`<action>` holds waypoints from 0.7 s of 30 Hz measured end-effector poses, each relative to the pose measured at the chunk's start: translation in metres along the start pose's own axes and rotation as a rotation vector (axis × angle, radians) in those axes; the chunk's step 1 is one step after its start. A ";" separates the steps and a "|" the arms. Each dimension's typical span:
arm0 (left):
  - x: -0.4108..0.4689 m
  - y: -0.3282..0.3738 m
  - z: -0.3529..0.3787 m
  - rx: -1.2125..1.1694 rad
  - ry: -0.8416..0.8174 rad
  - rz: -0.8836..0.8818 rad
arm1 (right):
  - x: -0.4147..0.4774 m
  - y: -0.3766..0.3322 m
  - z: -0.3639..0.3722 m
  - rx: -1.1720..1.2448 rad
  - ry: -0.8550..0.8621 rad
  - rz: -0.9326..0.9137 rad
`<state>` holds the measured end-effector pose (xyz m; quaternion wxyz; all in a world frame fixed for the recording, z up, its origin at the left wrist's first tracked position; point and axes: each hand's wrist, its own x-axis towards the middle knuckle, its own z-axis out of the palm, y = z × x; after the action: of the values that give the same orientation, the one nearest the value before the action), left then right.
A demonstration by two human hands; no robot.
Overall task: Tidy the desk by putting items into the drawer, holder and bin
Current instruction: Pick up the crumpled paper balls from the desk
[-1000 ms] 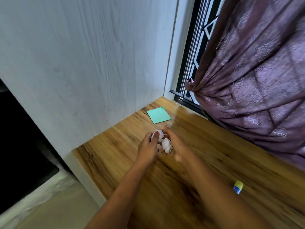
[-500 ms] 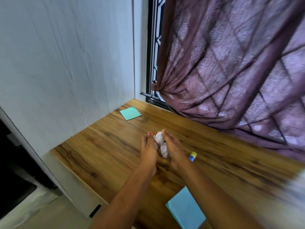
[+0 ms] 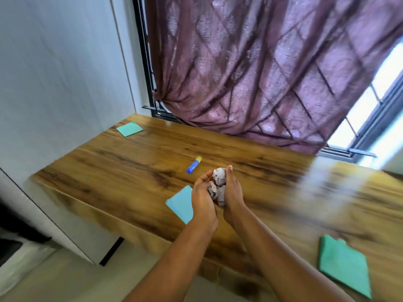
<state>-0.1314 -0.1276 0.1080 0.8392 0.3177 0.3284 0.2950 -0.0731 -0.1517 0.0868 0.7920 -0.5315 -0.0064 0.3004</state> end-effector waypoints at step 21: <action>-0.191 -0.161 -0.020 0.425 -0.268 -0.116 | -0.213 0.038 -0.175 0.035 0.548 -0.200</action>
<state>-0.2167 -0.3562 0.0487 0.8051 0.5038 0.2864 0.1261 -0.2076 -0.3911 0.0444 0.7989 -0.5758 0.1607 0.0664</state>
